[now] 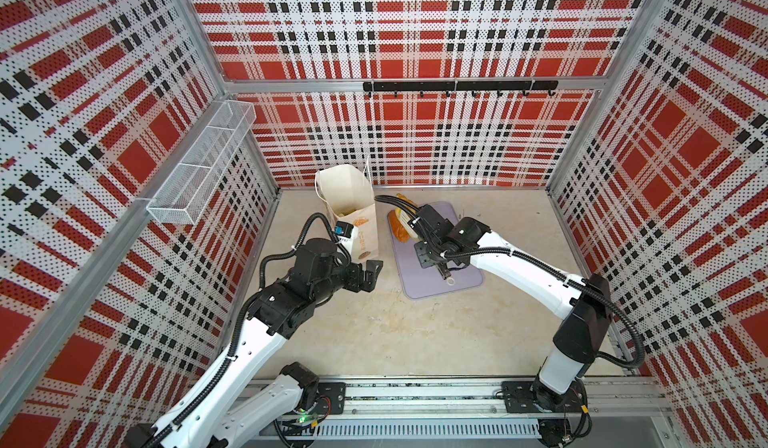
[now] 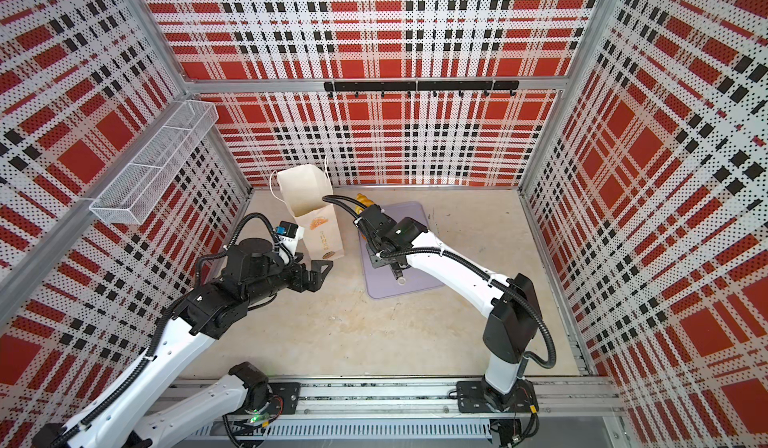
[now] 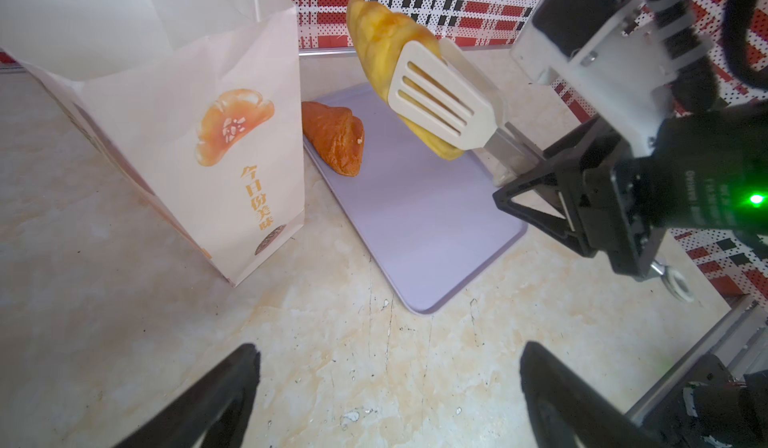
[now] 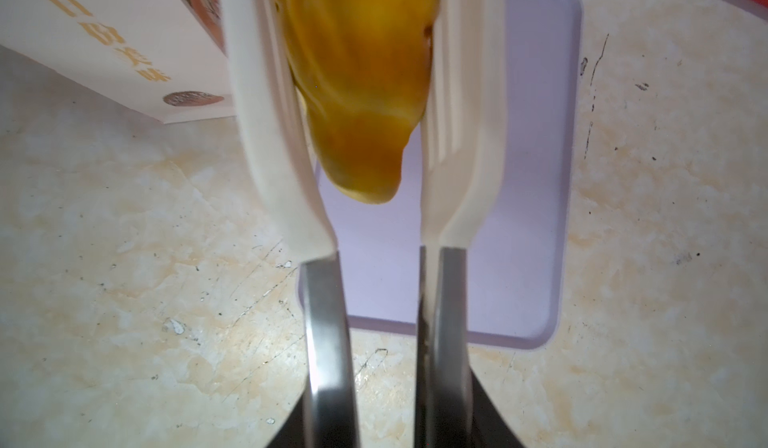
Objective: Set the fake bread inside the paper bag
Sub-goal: 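Carry the croissant in the tongs over the bag opening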
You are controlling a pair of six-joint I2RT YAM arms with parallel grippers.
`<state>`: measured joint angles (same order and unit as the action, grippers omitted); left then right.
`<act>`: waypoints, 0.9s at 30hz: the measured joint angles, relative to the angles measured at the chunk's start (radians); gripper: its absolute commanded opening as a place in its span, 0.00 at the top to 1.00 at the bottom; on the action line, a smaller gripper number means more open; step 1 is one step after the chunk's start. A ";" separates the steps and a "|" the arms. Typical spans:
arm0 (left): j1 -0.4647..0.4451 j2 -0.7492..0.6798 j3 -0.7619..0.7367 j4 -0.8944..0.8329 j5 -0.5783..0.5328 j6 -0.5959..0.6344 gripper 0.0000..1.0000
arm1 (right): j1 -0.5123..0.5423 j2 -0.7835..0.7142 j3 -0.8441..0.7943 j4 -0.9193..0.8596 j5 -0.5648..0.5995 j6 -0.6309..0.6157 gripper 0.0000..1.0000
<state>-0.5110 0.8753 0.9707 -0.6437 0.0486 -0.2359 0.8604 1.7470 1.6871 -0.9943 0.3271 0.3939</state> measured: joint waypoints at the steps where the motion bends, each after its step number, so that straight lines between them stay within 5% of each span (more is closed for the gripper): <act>1: 0.008 0.000 0.002 -0.002 0.004 0.002 0.01 | 0.006 0.000 0.012 0.002 0.002 0.000 0.63; 27: 0.249 -0.026 0.162 -0.124 0.080 0.093 0.01 | 0.116 0.015 0.354 0.075 0.010 -0.076 0.63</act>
<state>-0.2623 0.8497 1.1324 -0.7673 0.1291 -0.1432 0.9760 1.7622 2.0411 -0.9195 0.3374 0.3176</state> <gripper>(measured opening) 0.994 0.374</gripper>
